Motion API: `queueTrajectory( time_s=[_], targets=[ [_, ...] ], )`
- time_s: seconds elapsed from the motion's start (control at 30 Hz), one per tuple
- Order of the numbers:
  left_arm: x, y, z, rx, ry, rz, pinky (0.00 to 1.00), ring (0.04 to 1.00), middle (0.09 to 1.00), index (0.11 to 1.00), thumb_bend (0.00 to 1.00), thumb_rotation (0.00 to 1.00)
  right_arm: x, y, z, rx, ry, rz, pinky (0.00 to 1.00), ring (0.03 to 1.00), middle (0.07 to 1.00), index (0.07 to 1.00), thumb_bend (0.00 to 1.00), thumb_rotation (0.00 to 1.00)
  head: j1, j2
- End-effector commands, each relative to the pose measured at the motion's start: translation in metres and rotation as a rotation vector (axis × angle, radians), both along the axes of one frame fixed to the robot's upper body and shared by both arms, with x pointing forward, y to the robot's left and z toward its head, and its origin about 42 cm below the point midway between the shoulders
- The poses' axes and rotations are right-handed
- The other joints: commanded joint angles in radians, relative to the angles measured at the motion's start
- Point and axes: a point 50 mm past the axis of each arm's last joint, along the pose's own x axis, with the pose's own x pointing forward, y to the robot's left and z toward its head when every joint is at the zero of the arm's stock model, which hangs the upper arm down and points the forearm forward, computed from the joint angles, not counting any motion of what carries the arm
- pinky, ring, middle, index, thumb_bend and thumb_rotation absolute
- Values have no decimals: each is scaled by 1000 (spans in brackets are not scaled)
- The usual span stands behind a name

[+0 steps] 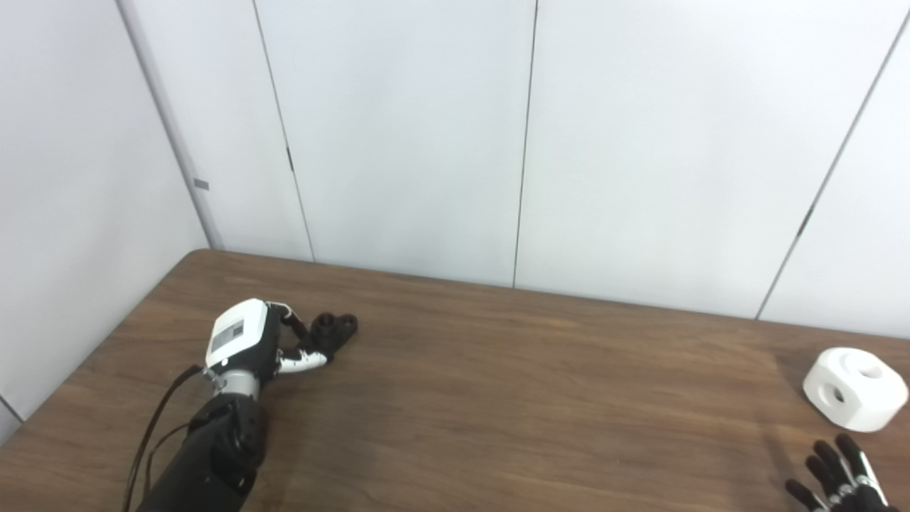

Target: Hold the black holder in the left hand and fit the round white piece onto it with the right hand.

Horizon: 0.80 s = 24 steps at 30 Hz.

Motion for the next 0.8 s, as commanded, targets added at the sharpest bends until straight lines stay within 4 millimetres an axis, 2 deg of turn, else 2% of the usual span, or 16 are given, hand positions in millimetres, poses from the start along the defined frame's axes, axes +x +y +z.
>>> queueTrajectory(
  time_s=[0.0, 0.2, 0.33, 0.57, 0.6, 0.77],
  targets=[
    [-1, -14, 15, 26, -53, -90, 716, 814, 749, 483, 519, 47, -11, 6, -13, 30, 40, -12, 864, 959, 966, 1000, 599, 965, 0, 4],
    [-20, -43, 14, -5, -59, -194, 746, 841, 753, 483, 519, 51, -12, 7, -12, 22, 43, -19, 852, 947, 953, 1000, 606, 941, -13, 13],
    [-32, -56, 12, -10, -75, -279, 728, 824, 756, 485, 517, 54, -12, 8, -11, 11, 46, -20, 853, 943, 951, 1000, 620, 941, -20, 23],
    [-52, -76, 7, -17, -79, -381, 754, 845, 762, 486, 516, 55, -12, 13, -7, 2, 35, -19, 835, 926, 930, 1000, 620, 917, -77, 67],
    [-56, -81, 6, -24, -68, -403, 724, 823, 759, 485, 517, 55, -11, 13, -6, 2, 33, -18, 837, 924, 928, 994, 620, 908, -86, 75],
    [-75, -100, 3, -33, -43, -489, 723, 823, 770, 485, 517, 53, -11, 16, -4, -7, 28, -14, 831, 927, 922, 987, 635, 884, -125, 107]
  ],
)
